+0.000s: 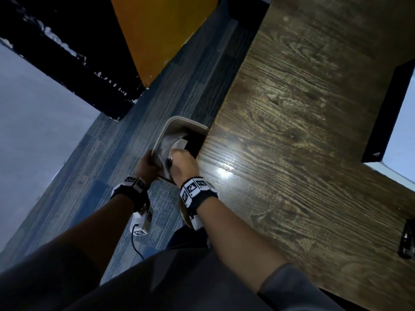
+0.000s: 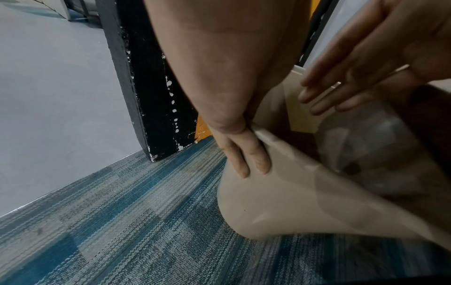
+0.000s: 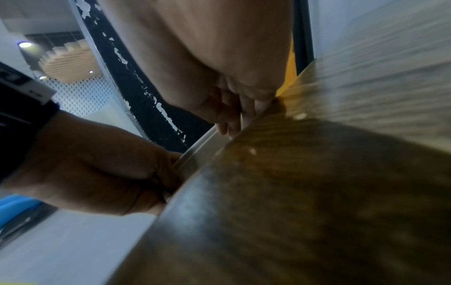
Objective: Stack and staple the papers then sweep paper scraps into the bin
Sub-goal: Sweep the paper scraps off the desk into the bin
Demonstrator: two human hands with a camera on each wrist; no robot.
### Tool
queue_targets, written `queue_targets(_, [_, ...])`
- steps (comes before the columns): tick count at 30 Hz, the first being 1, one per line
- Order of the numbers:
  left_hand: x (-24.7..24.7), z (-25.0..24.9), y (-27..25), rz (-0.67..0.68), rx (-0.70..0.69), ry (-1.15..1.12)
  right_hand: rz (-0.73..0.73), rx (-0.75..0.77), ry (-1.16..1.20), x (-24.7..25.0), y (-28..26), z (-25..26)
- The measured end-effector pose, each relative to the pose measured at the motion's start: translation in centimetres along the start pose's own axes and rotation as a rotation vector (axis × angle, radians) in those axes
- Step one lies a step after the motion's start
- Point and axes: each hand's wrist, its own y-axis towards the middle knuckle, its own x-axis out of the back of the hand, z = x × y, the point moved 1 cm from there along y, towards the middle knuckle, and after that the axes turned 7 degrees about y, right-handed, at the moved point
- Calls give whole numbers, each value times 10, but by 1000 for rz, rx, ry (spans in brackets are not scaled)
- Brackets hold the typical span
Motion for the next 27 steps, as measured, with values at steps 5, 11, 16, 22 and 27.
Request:
queue_targets(5, [1, -3, -7, 13, 16, -28, -94, -6, 77, 0, -9, -11])
queue_targets(11, [4, 2, -9, 50, -12, -31, -361, 114, 99, 22, -63, -64])
queue_targets(16, [9, 10, -9, 51, -34, -32, -460, -423, -78, 42, -153, -165])
queue_targets(22, [11, 6, -18, 53, -25, -51, -374, -547, -110, 3, -157, -153])
queue_targets(27, [13, -2, -21, 80, -42, -45, -195, -251, -108, -21, -101, -74])
